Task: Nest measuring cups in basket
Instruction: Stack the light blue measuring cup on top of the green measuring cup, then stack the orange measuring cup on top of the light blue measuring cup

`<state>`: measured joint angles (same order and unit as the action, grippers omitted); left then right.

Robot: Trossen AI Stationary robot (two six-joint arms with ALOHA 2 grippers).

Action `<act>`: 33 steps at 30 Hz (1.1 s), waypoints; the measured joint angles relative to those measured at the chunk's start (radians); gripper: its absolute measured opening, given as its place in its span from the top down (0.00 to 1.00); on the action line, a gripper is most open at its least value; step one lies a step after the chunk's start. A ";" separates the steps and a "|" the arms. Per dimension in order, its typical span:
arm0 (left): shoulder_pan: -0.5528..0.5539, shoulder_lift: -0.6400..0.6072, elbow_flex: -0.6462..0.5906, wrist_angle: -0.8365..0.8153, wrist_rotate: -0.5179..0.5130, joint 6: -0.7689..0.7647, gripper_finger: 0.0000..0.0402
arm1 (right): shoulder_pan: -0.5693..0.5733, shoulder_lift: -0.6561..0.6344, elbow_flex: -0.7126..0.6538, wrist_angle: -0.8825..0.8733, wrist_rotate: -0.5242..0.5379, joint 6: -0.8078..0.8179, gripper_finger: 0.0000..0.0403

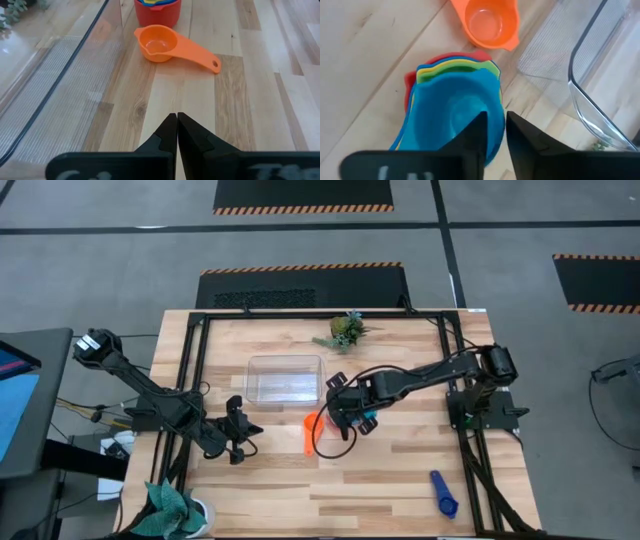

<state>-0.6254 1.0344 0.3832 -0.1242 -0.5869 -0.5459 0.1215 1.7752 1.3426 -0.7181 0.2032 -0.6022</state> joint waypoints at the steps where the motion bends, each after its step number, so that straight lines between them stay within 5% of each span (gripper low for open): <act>1: 0.000 0.000 0.000 0.000 0.000 0.000 1.00 | 0.000 0.000 0.000 0.000 0.001 0.000 0.75; 10: 0.000 0.000 0.000 0.000 0.000 0.000 1.00 | 0.000 0.000 0.000 0.000 0.019 0.001 0.61; 14: 0.000 0.000 0.000 0.000 0.000 -0.012 1.00 | 0.011 0.000 0.000 -0.022 0.147 0.095 0.59; 18: 0.000 0.000 0.000 0.000 0.001 -0.059 1.00 | 0.041 0.000 0.011 -0.165 0.244 0.337 0.60; 25: 0.002 0.001 0.000 0.047 0.003 -0.225 1.00 | 0.137 -0.001 0.024 -0.583 0.153 1.095 0.66; 29: 0.033 0.071 0.000 0.245 -0.006 -0.222 1.00 | 0.243 0.000 0.013 -0.735 0.105 1.370 0.69; 33: 0.075 0.281 0.003 0.555 -0.028 -0.146 1.00 | 0.358 -0.001 0.011 -0.818 0.107 1.538 0.70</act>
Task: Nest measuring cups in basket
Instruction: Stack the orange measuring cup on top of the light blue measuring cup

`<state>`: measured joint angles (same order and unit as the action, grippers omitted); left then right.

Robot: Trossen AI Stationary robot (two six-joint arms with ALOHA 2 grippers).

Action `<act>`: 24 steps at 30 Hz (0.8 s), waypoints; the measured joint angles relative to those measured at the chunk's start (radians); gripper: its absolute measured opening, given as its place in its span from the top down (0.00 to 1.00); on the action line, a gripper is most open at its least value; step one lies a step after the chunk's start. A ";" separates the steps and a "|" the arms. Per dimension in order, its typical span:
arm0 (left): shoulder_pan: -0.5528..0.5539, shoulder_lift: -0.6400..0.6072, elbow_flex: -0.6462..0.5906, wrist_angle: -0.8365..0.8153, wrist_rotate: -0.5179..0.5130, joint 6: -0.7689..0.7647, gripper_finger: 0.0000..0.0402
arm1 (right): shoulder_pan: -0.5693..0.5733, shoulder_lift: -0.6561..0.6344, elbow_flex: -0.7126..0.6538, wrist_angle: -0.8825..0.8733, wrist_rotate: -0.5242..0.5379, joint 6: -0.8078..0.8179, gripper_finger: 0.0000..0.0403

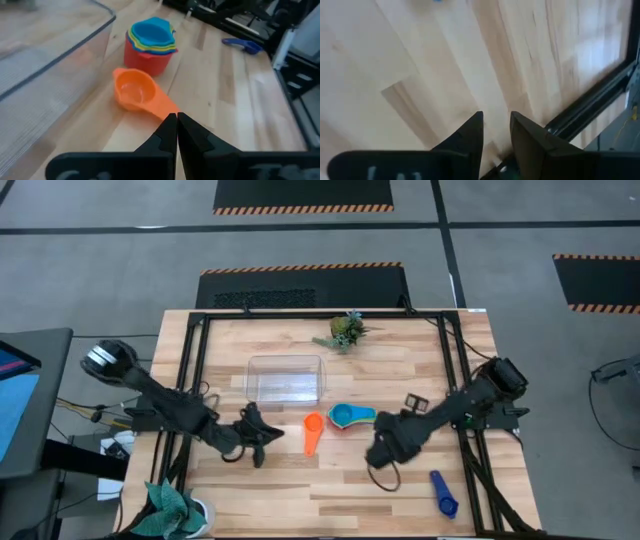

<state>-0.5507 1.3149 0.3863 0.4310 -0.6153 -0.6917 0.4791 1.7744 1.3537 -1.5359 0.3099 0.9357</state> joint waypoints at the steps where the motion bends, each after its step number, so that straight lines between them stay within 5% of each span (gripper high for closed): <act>1: 0.010 0.062 0.012 0.054 -0.008 0.025 1.00 | 0.027 0.000 0.000 -0.007 0.000 0.044 0.71; 7: 0.081 0.336 0.230 0.014 0.008 0.187 1.00 | 0.162 0.000 -0.001 -0.040 0.055 0.349 0.71; 15: 0.177 0.472 0.631 -0.643 -0.046 0.318 1.00 | 0.259 0.000 -0.070 -0.034 0.132 0.559 0.71; 24: 0.246 0.481 0.725 -0.849 0.150 0.392 1.00 | 0.275 -0.001 -0.166 -0.012 0.056 0.586 0.71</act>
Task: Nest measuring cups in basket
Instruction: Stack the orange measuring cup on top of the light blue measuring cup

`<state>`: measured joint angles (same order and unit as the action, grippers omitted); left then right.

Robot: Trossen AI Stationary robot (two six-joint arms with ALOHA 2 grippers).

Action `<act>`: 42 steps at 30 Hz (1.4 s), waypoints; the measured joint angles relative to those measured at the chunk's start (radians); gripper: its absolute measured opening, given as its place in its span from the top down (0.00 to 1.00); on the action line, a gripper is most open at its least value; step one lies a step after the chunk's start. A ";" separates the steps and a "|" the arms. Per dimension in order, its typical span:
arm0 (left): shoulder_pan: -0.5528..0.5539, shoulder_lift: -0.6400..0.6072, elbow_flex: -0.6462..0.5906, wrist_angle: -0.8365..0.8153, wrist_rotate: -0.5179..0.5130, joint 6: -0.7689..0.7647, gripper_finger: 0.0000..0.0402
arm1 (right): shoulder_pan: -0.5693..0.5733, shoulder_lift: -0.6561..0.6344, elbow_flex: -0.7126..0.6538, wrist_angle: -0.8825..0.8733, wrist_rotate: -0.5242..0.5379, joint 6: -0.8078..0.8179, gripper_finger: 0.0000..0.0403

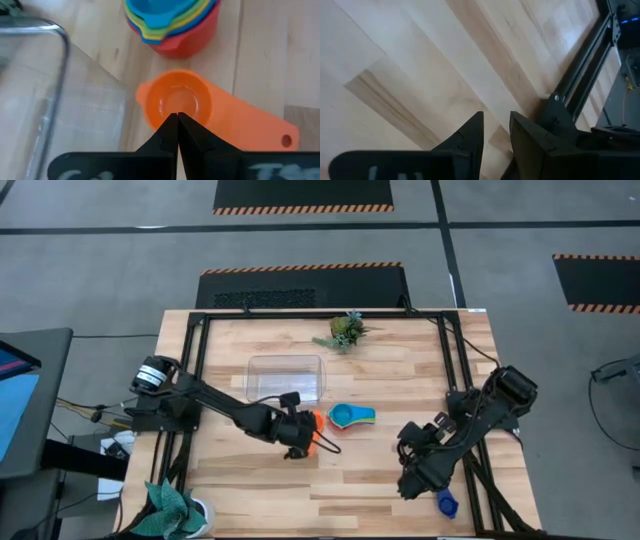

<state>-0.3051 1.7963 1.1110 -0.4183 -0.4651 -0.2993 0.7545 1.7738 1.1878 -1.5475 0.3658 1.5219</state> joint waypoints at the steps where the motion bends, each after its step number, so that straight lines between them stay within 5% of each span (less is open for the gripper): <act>1: 0.002 0.013 0.001 0.004 0.000 -0.002 1.00 | 0.001 0.000 -0.007 0.007 -0.001 0.000 0.71; 9: 0.001 0.115 0.012 0.017 -0.059 0.044 1.00 | 0.008 0.001 -0.039 0.075 -0.001 -0.001 0.71; 18: -0.048 0.115 0.097 -0.056 0.146 -0.161 1.00 | 0.018 0.001 -0.039 0.074 -0.002 -0.003 0.71; 28: -0.111 0.115 0.305 -0.314 -0.043 -0.120 1.00 | 0.031 0.001 -0.039 0.087 -0.001 -0.002 0.71; 35: -0.073 0.116 0.344 -0.801 -0.374 -0.240 1.00 | 0.045 0.001 -0.039 0.149 0.010 -0.001 0.71; 42: 0.072 0.115 0.285 -0.912 -0.359 -0.175 1.00 | 0.045 0.001 -0.039 0.172 0.037 -0.003 0.71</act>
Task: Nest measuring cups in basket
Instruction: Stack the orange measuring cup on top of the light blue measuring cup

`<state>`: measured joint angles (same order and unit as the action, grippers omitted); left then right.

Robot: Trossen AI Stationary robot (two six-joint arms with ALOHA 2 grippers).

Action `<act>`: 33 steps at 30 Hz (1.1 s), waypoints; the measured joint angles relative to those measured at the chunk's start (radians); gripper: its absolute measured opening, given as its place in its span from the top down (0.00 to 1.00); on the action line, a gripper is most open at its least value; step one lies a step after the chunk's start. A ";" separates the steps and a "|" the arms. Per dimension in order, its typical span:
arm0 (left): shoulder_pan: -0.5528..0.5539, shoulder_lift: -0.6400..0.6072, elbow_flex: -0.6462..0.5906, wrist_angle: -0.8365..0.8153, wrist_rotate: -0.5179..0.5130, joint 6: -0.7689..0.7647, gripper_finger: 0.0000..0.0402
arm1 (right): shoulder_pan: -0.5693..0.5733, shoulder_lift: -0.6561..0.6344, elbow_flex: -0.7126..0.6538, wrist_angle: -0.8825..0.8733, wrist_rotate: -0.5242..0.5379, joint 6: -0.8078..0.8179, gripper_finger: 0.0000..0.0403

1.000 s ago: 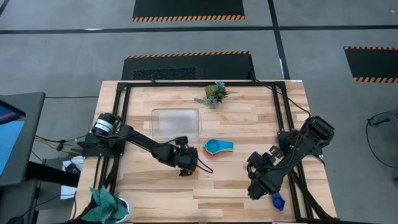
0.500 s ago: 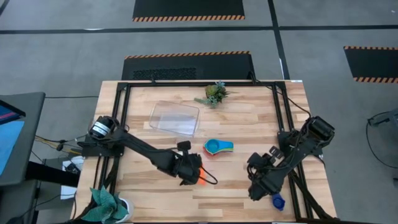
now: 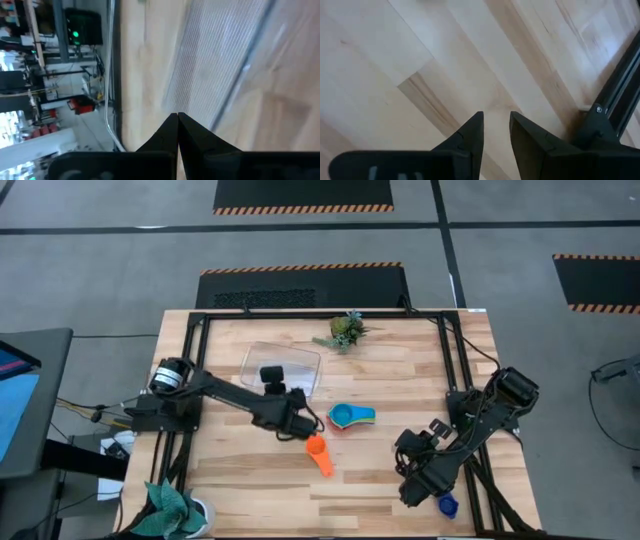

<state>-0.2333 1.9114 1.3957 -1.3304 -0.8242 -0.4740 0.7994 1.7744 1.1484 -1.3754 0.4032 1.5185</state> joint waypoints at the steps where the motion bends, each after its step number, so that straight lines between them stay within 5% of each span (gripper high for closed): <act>1: 0.016 0.000 -0.007 0.001 0.011 0.029 1.00 | 0.000 0.000 0.000 0.000 0.001 0.000 0.71; 8: 0.076 -0.114 -0.060 0.004 0.035 0.189 1.00 | 0.000 0.000 0.000 0.005 0.011 0.000 0.71; 16: 0.150 -0.564 -0.359 0.356 0.343 0.423 1.00 | 0.005 0.000 -0.046 0.100 0.023 -0.008 0.71; 20: 0.209 -0.700 -0.512 0.468 0.309 0.405 1.00 | 0.005 0.000 -0.067 0.092 0.020 -0.008 0.71; 33: 0.250 -0.511 -0.556 0.572 0.349 0.417 1.00 | -0.017 0.000 -0.069 0.097 0.018 -0.080 0.71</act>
<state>0.0166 1.4004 0.8394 -0.7586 -0.4751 -0.0573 0.7827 1.7747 1.0794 -1.2782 0.4213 1.4387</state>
